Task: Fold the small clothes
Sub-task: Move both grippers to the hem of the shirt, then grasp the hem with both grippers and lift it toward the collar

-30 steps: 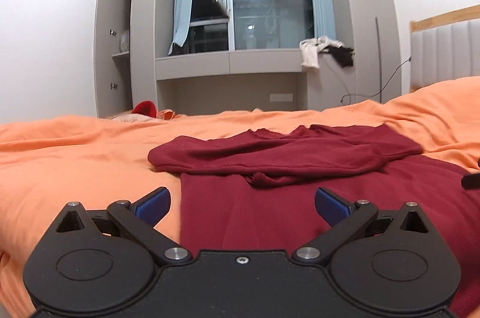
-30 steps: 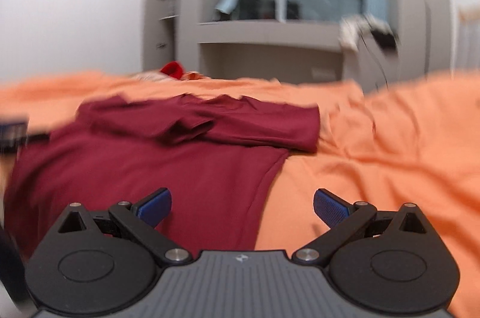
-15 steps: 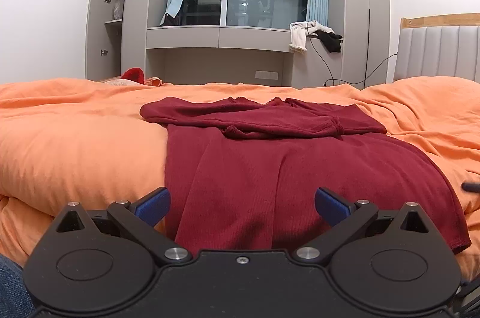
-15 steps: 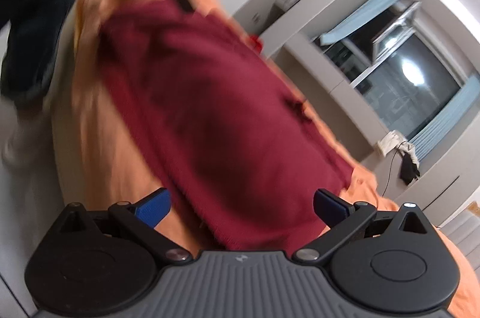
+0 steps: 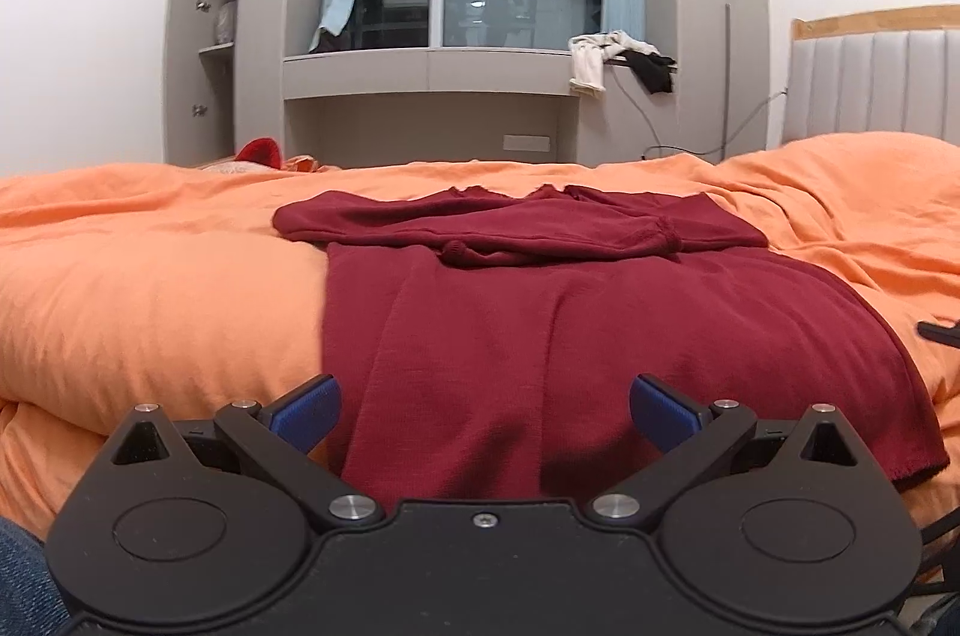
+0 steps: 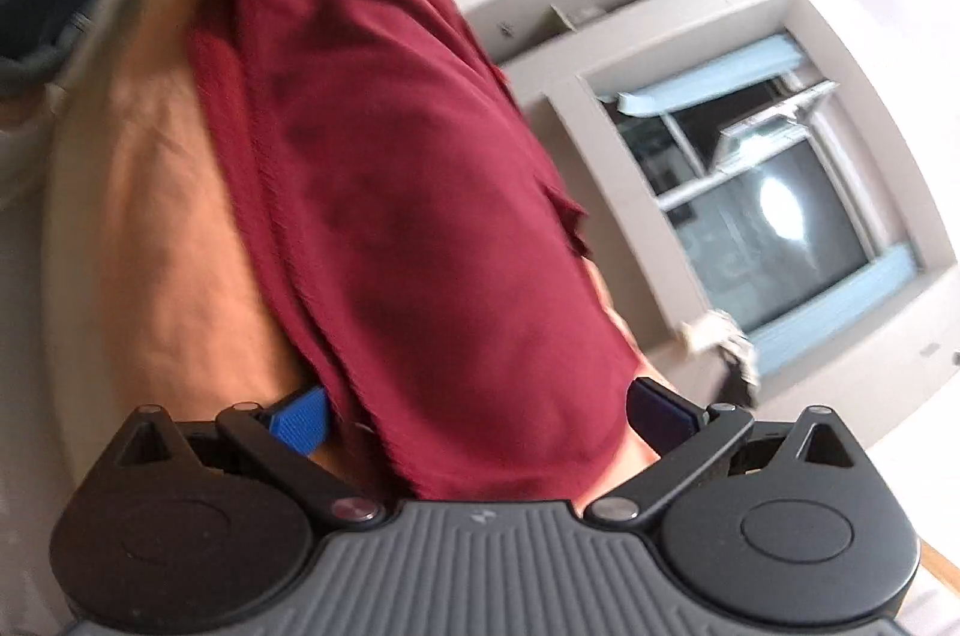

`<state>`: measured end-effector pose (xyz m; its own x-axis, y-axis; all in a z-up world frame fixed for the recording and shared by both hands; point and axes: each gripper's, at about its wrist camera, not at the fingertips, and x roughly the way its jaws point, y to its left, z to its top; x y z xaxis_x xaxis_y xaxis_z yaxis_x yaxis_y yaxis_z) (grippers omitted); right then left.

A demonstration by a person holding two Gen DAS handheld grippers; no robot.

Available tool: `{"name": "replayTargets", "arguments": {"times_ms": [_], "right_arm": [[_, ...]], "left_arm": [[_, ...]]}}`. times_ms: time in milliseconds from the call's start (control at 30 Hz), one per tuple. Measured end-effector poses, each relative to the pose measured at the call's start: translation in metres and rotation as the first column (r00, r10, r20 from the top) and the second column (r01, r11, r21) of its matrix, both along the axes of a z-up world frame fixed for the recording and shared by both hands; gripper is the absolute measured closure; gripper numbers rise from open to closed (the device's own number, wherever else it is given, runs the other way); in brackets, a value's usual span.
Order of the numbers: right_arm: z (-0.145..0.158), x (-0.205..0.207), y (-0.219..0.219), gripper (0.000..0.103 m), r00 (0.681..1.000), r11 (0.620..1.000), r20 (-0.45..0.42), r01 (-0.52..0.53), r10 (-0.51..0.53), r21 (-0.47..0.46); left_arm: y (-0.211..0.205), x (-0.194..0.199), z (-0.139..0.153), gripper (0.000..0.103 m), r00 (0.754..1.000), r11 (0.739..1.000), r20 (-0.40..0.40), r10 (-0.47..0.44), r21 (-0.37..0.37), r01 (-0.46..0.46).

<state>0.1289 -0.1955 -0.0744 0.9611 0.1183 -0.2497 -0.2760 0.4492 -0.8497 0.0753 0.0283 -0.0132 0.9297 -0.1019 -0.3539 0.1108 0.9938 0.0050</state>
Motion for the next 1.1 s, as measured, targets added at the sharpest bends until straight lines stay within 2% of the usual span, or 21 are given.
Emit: {"name": "replayTargets", "arguments": {"times_ms": [67, 133, 267, 367, 433, 533, 667, 733, 867, 933, 1000, 1100], "right_arm": [[-0.008, 0.000, 0.005, 0.001, 1.000, 0.999, 0.019, -0.008, 0.009, -0.037], [-0.011, 0.004, 0.007, 0.010, 1.000, 0.998, 0.020, -0.001, 0.002, -0.061], [-0.011, 0.011, 0.004, 0.012, 1.000, 0.999, -0.013, 0.018, -0.018, -0.038], [-0.005, 0.011, 0.000, 0.037, 0.999, 1.000, -0.049, 0.010, -0.010, -0.003], [0.000, 0.010, -0.003, 0.062, 0.998, 1.000, -0.070, 0.005, -0.004, 0.016], [0.009, 0.010, -0.006, 0.084, 0.998, 0.999, -0.070, -0.003, 0.006, 0.049], [0.025, 0.003, -0.010, 0.090, 1.000, 0.992, 0.011, -0.007, 0.006, 0.123], [0.034, 0.000, -0.011, 0.096, 0.998, 0.986, 0.065, -0.004, -0.007, 0.167], [0.052, -0.009, -0.014, 0.096, 0.983, 0.970, 0.183, -0.011, -0.035, 0.245], [0.056, -0.012, -0.016, 0.097, 0.972, 0.964, 0.228, -0.017, -0.046, 0.266], [0.059, -0.015, -0.018, 0.097, 0.962, 0.962, 0.267, -0.020, -0.055, 0.271], [0.058, -0.014, -0.019, 0.096, 0.955, 0.968, 0.284, 0.007, -0.081, 0.253]], "left_arm": [[-0.005, -0.001, -0.001, 0.001, 1.000, 0.999, 0.006, -0.028, 0.016, 0.028], [-0.012, -0.003, -0.003, 0.001, 0.998, 0.997, 0.008, -0.067, 0.041, 0.066], [-0.028, -0.009, -0.008, 0.001, 0.989, 0.983, 0.017, -0.150, 0.112, 0.147], [-0.039, -0.013, -0.014, 0.001, 0.980, 0.967, 0.009, -0.200, 0.166, 0.195], [-0.045, -0.015, -0.018, 0.001, 0.974, 0.956, 0.007, -0.226, 0.193, 0.220], [-0.052, -0.019, -0.020, 0.001, 0.967, 0.943, 0.012, -0.253, 0.229, 0.243], [-0.060, -0.024, -0.026, 0.001, 0.960, 0.922, 0.009, -0.279, 0.281, 0.266], [-0.067, -0.028, -0.031, 0.001, 0.958, 0.903, 0.011, -0.286, 0.337, 0.266], [-0.087, -0.031, -0.046, 0.001, 0.964, 0.841, 0.022, -0.266, 0.494, 0.221], [-0.093, -0.030, -0.052, 0.001, 0.972, 0.818, 0.033, -0.233, 0.547, 0.178], [-0.093, -0.027, -0.052, 0.001, 0.980, 0.815, 0.063, -0.187, 0.567, 0.119], [-0.086, -0.023, -0.045, 0.003, 0.987, 0.841, 0.107, -0.118, 0.540, 0.041]]}}
